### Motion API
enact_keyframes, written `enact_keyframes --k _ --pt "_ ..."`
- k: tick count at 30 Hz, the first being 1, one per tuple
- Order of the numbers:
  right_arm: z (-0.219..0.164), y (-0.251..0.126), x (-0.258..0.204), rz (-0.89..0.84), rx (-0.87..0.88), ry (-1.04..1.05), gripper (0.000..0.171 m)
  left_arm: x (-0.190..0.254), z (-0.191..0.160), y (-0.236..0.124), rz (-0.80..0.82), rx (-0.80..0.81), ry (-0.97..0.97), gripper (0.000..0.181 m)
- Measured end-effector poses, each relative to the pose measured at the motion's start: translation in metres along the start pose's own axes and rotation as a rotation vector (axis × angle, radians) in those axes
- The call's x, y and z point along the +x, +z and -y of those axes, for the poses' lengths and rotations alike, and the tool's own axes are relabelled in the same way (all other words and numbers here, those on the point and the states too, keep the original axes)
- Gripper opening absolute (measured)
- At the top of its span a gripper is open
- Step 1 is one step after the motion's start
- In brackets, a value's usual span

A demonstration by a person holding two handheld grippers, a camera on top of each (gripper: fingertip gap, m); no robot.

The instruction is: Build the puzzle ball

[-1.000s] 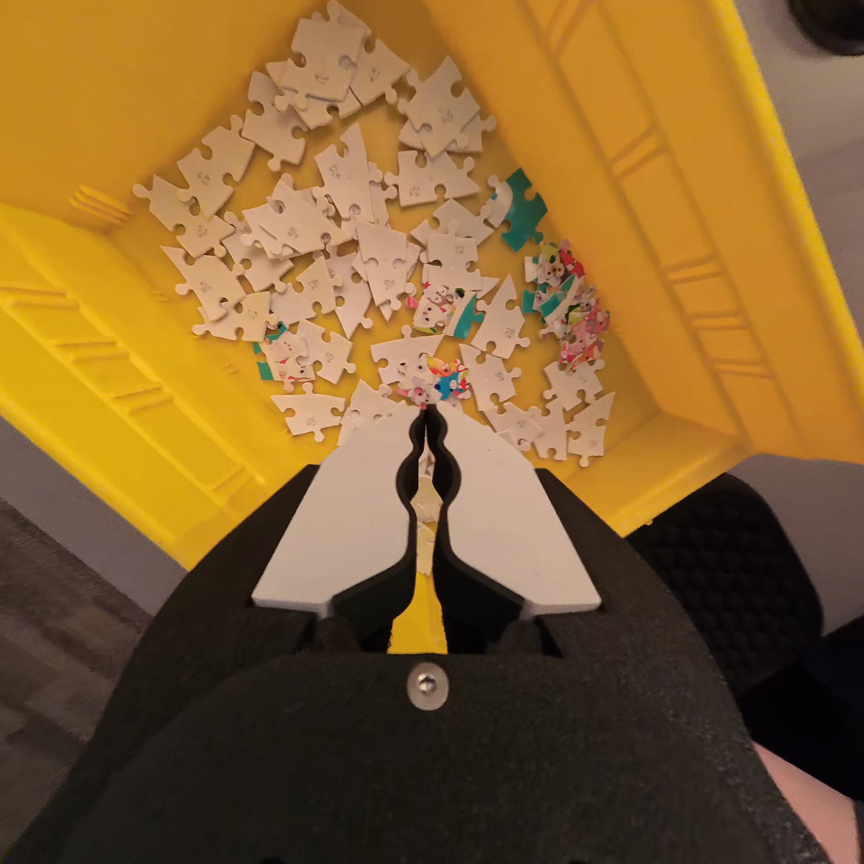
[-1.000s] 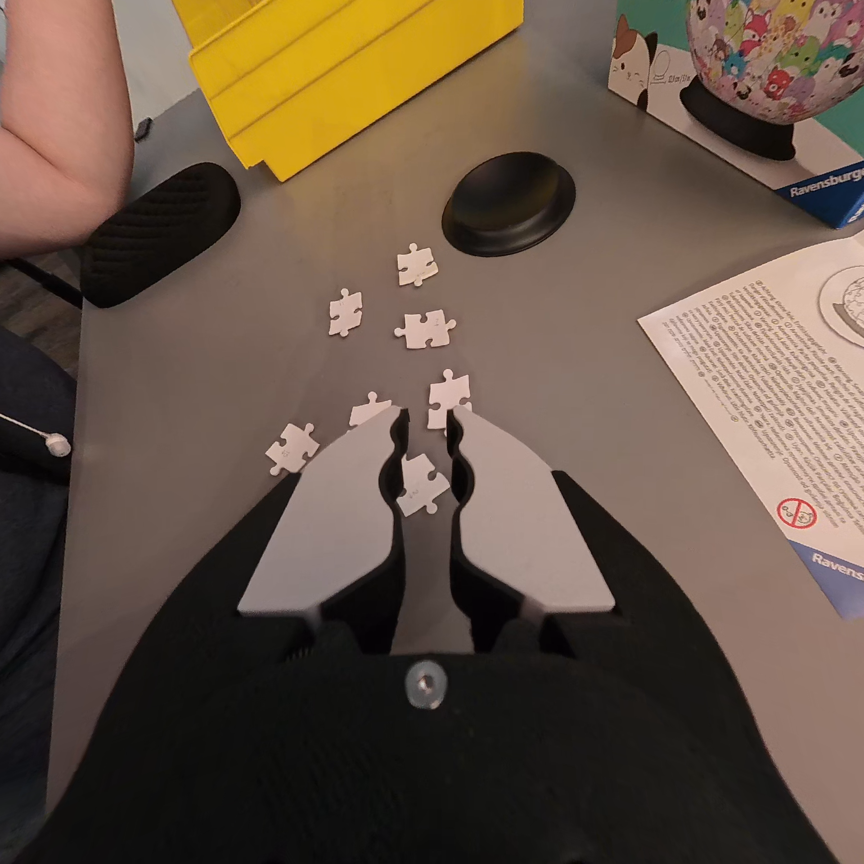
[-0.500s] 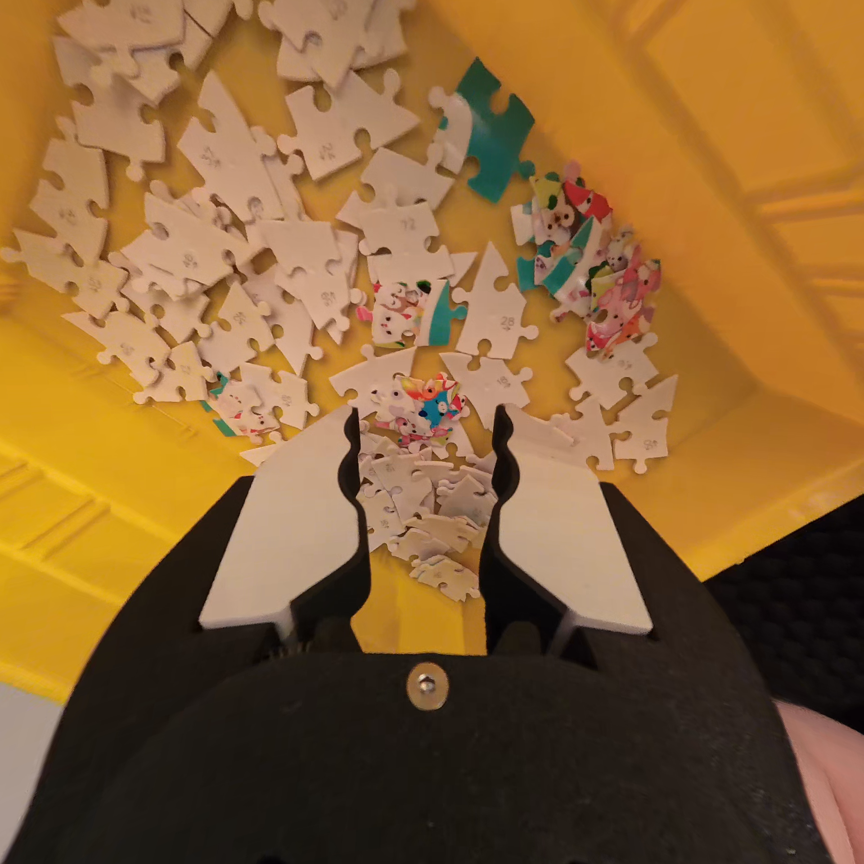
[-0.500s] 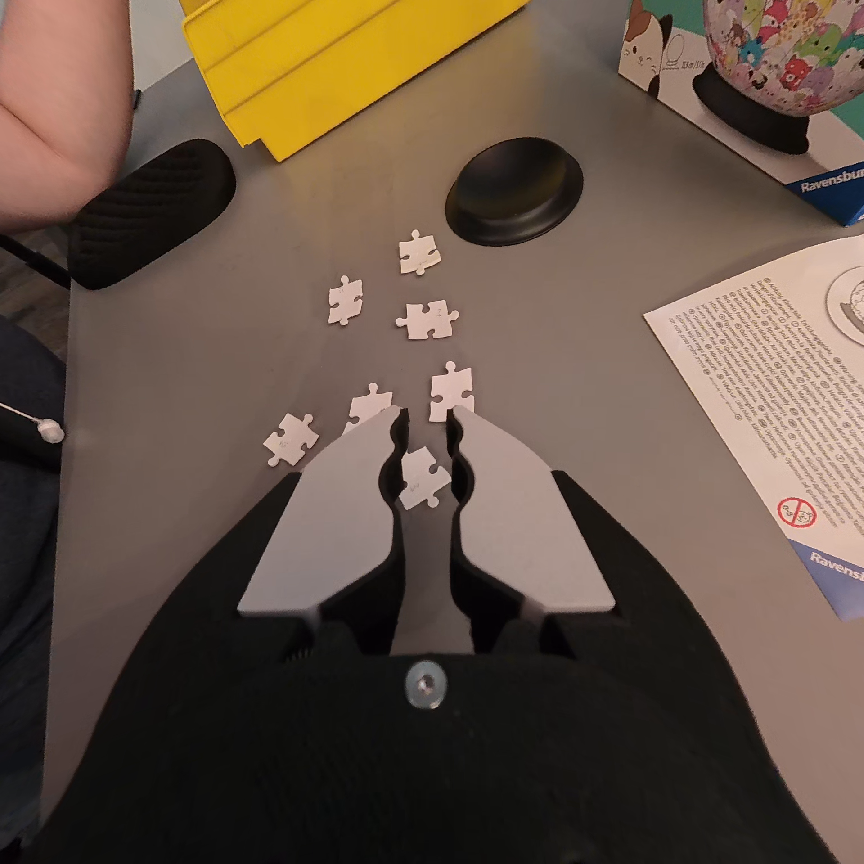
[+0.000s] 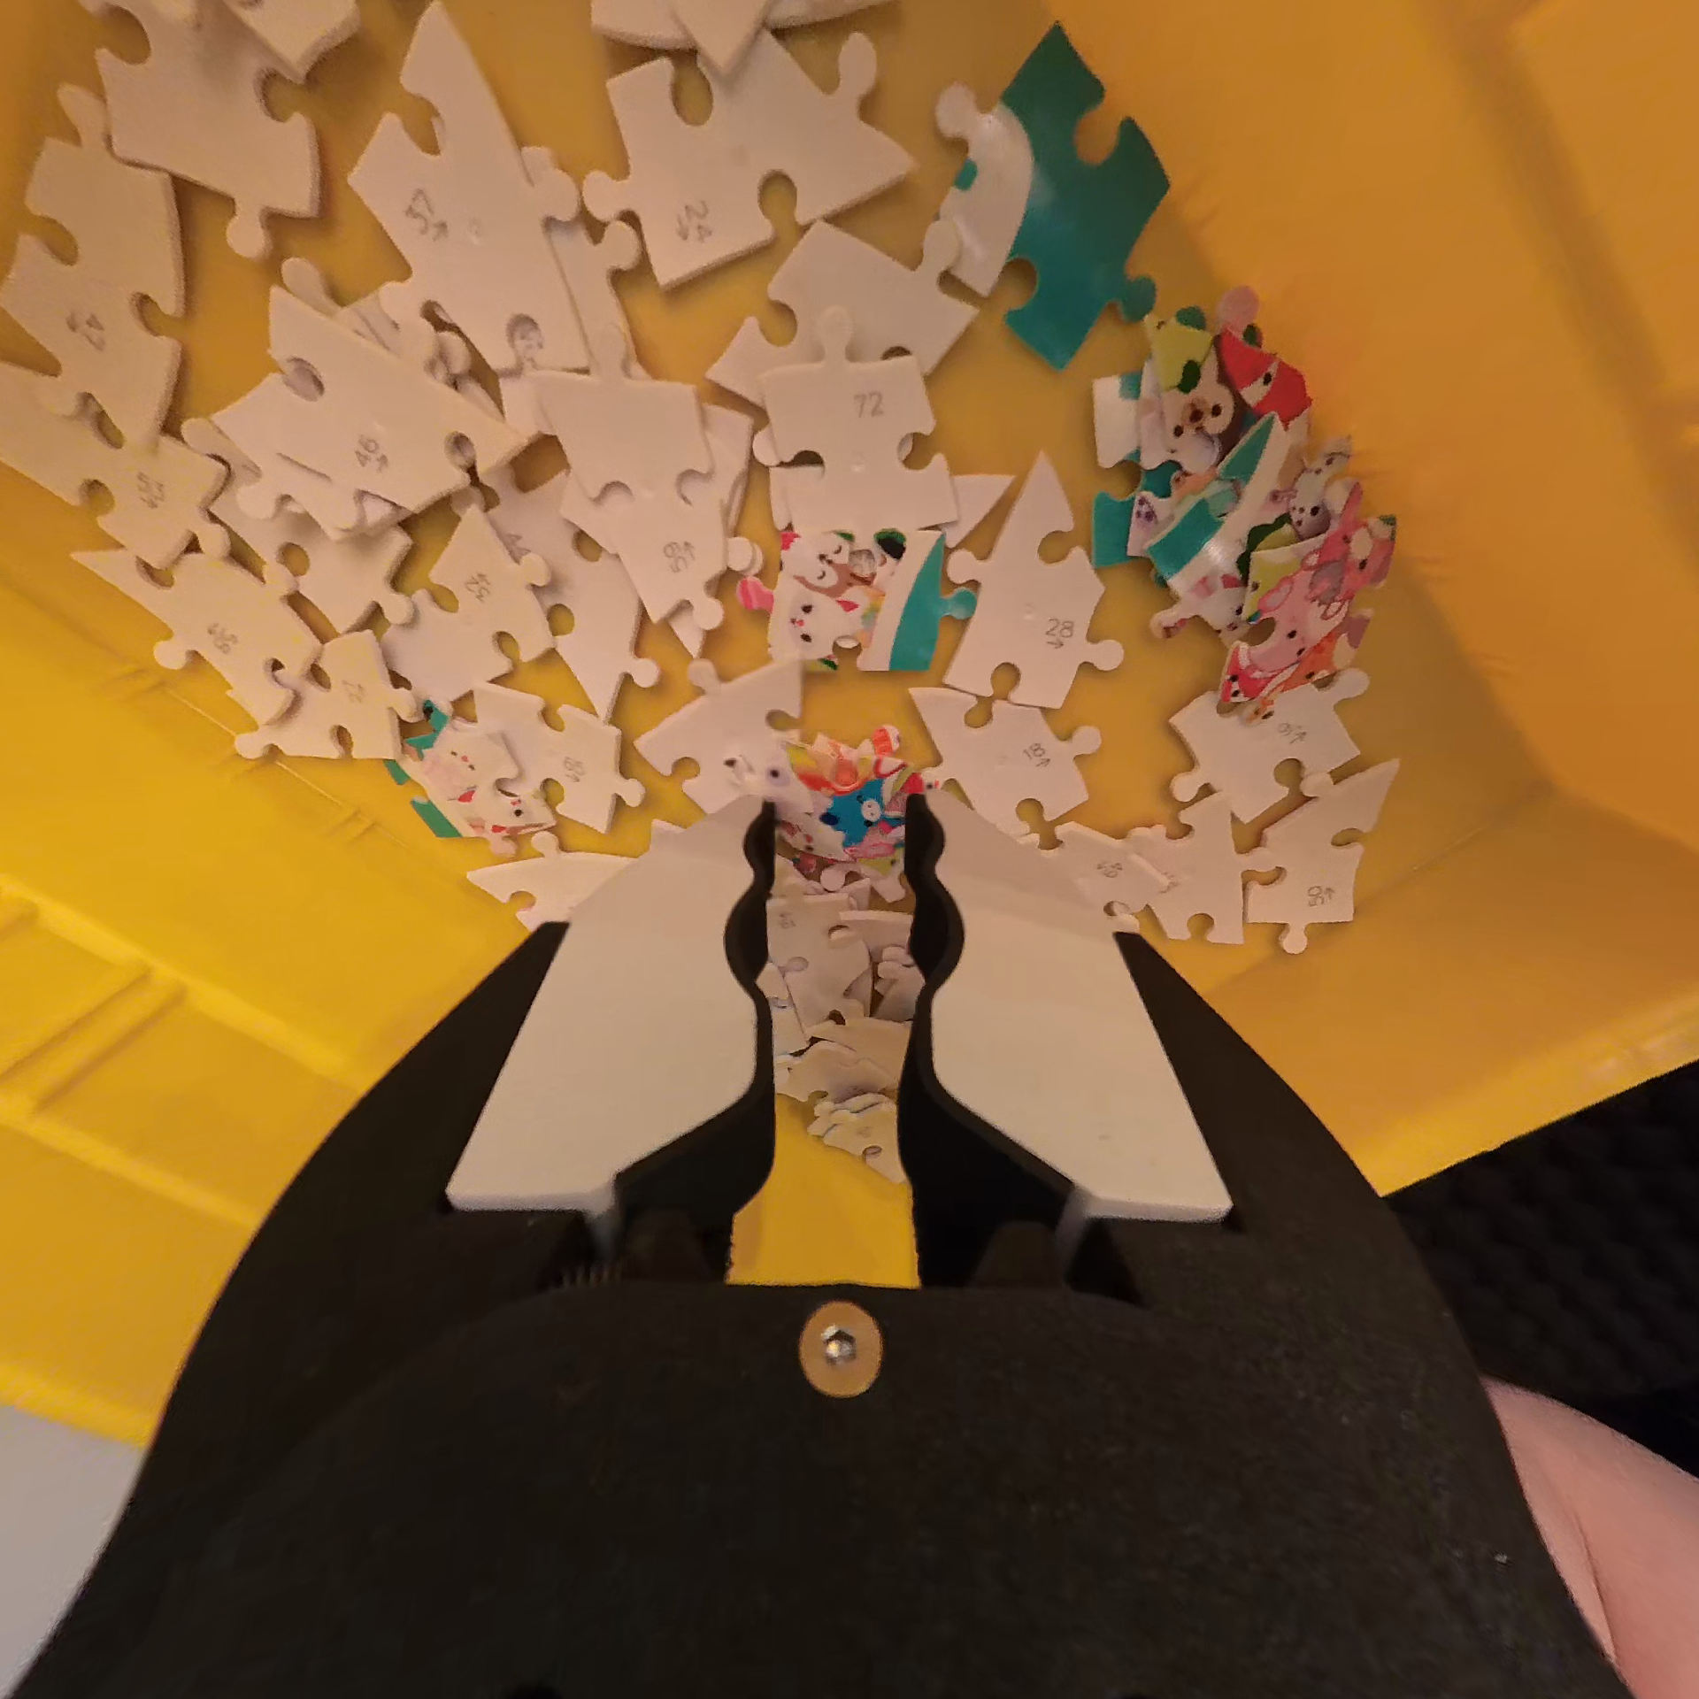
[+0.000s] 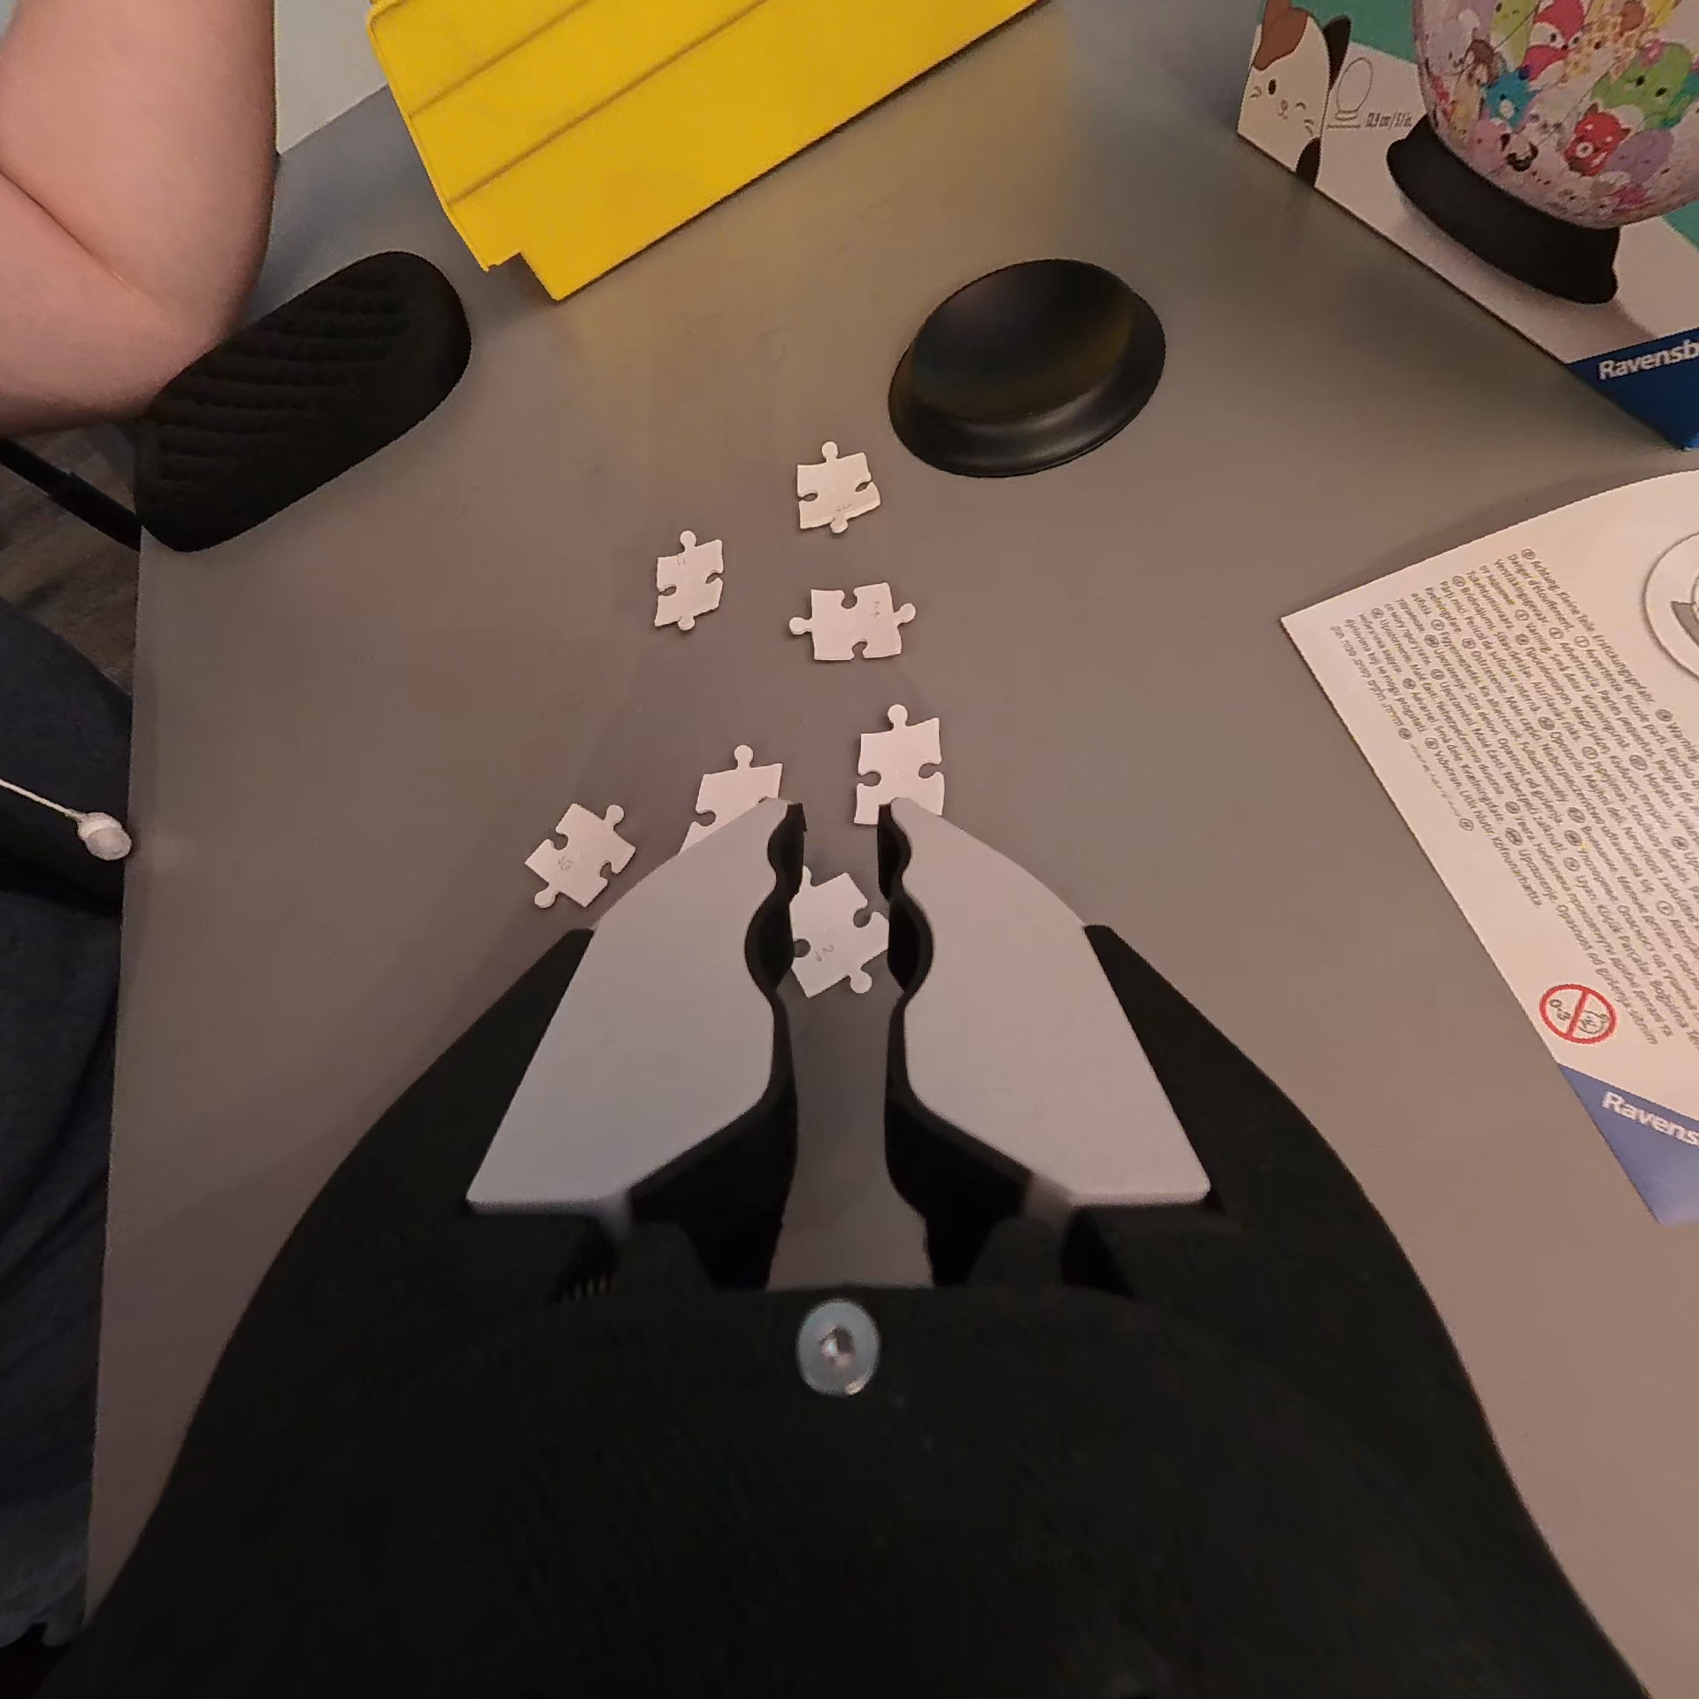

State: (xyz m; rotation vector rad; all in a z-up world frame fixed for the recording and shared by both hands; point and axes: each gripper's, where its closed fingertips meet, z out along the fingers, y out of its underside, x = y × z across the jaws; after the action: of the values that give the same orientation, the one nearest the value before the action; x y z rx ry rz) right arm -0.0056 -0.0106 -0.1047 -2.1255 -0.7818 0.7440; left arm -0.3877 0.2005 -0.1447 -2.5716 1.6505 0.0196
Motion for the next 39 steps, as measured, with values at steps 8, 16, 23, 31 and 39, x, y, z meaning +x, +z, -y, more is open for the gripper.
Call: enact_keyframes --k 8,16,23,31,39 --pt "0.0 0.0 -0.001 0.003 0.0 0.0 0.017 -0.005 0.001 -0.014 -0.008 0.063 -0.049 0.0" --pt "0.0 0.001 -0.001 0.003 -0.002 -0.002 0.017 -0.011 0.007 -0.025 -0.005 0.135 -0.089 0.001" --pt "-0.001 0.0 -0.001 0.002 -0.006 -0.005 0.016 -0.011 0.009 0.002 0.035 0.047 -0.029 0.034" --pt "-0.003 0.001 -0.002 0.004 -0.025 -0.008 0.017 -0.01 0.013 0.002 -0.019 0.087 -0.062 0.03" --pt "-0.001 -0.001 -0.002 0.006 -0.009 -0.008 0.016 -0.01 0.008 -0.001 -0.04 0.075 -0.076 0.0"
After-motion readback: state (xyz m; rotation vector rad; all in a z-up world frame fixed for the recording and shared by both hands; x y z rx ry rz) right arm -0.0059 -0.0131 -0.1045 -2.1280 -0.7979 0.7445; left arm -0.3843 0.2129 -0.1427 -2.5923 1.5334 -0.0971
